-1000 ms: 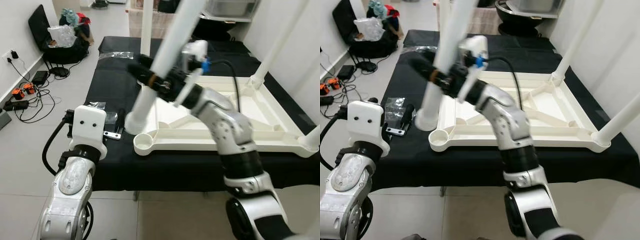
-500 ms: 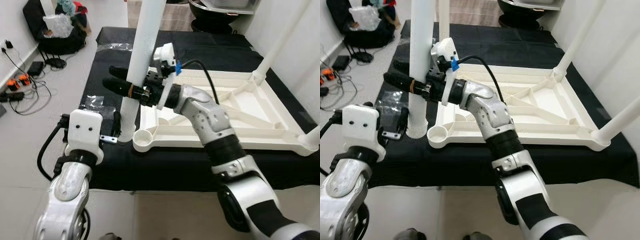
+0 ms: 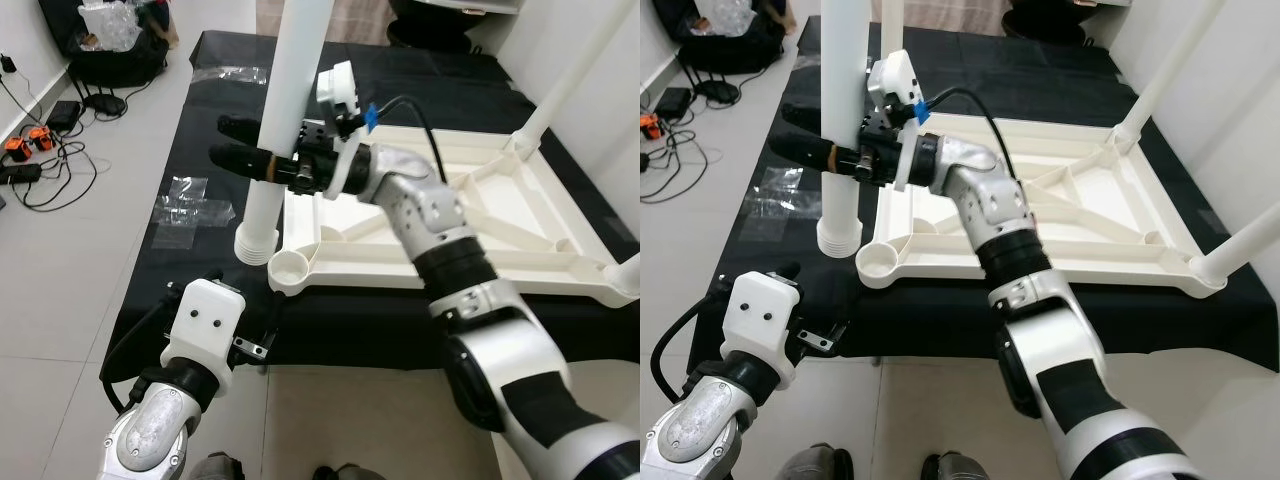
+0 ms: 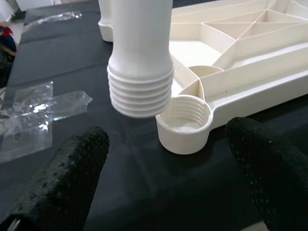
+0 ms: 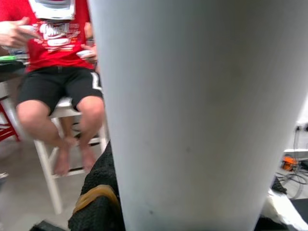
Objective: Building children table
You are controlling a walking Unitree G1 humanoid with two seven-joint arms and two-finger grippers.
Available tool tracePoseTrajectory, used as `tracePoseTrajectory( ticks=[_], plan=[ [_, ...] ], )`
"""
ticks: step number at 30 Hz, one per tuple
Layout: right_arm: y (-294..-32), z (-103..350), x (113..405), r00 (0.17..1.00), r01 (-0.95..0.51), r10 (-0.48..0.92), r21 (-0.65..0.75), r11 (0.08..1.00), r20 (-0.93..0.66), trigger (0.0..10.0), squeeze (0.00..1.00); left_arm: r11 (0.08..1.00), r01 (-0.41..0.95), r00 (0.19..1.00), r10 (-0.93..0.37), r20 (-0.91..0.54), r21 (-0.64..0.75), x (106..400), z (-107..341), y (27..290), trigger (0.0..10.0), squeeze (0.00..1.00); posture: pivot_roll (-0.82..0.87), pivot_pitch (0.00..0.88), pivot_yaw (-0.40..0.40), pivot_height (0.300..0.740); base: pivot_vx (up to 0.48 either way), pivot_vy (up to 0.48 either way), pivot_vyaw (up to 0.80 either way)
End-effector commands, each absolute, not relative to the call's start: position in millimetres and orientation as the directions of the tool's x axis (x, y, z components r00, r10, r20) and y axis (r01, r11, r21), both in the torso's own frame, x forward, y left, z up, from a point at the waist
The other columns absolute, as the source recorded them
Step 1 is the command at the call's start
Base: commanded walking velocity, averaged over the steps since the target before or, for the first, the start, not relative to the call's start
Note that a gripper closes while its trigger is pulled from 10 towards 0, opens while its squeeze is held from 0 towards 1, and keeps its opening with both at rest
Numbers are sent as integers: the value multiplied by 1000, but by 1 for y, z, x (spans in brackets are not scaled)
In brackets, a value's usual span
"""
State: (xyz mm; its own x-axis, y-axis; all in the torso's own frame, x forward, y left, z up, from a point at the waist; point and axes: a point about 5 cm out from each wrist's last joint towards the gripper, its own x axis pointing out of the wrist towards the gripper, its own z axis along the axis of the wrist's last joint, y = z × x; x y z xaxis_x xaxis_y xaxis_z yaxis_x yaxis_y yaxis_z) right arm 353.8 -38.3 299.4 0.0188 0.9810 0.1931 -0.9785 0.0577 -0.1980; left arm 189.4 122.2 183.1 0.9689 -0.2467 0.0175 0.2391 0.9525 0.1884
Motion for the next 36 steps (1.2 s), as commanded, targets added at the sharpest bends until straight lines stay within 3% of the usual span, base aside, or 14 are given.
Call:
tracePoseTrajectory(
  ticks=[1,6,16,21,36],
  plan=[
    [-39,306,353,-8,-978,979,-207,34,202,10000,0,949,257,965,-262,4,185,186,183,120,10000,0,84,196,-141,740,0,0,0],
    [-52,301,361,-2,-969,996,-247,21,93,10000,0,942,286,956,-293,12,176,182,187,113,10000,0,88,220,-136,740,0,0,0],
    [-65,309,364,-8,-961,998,-276,10,63,10000,0,929,321,943,-331,28,184,175,194,105,10000,0,90,255,-138,740,0,0,0],
    [-78,309,362,-65,-969,996,-240,-50,53,10000,0,930,317,945,-326,17,185,176,194,107,10000,0,92,252,-127,740,0,0,0],
    [-66,315,352,-140,-956,984,-273,-105,112,10000,0,924,335,939,-343,13,182,176,194,104,10000,0,98,242,-115,740,0,0,0]
  ],
)
